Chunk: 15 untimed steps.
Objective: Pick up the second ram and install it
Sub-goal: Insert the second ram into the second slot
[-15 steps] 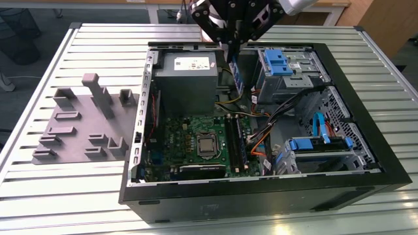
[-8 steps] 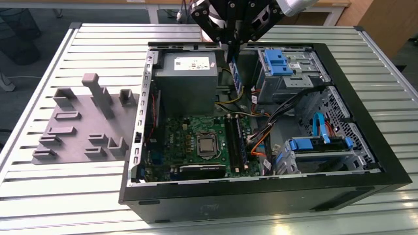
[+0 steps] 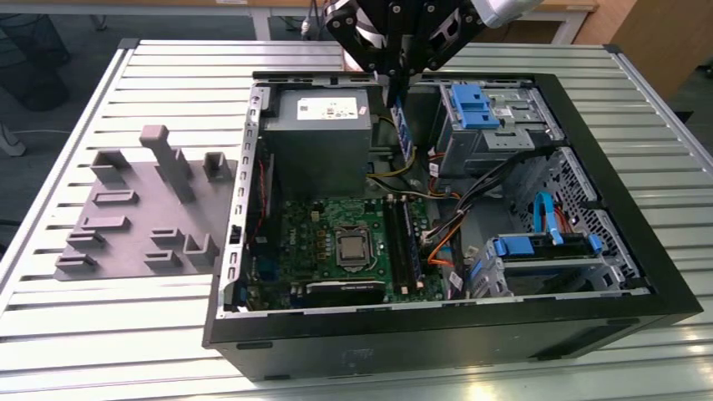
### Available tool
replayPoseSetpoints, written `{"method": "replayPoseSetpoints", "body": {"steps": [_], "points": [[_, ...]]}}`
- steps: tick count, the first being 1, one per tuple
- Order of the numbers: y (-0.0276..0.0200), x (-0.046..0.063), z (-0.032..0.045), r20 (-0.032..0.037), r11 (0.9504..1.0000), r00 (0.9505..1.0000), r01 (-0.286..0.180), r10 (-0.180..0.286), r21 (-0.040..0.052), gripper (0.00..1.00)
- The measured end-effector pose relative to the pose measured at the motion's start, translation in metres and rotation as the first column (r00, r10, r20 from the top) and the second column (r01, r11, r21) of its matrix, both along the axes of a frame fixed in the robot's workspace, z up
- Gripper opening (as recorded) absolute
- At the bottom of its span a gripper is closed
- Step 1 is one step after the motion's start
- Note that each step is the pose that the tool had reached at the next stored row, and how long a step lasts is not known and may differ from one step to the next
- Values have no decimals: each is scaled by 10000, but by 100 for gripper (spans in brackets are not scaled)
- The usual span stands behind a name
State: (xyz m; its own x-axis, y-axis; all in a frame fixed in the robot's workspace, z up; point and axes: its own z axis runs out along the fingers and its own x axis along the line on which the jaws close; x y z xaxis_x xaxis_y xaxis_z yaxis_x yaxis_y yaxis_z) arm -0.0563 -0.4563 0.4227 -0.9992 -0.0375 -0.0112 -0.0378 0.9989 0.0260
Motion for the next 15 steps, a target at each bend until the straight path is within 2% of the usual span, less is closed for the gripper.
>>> {"method": "replayPoseSetpoints", "body": {"steps": [7, 15], "points": [[1, 2, -13, 0, 9998, 9998, 203, -203, 0, 14], [1, 7, -82, 0, 9998, 9998, 202, -202, 0, 14]]}}
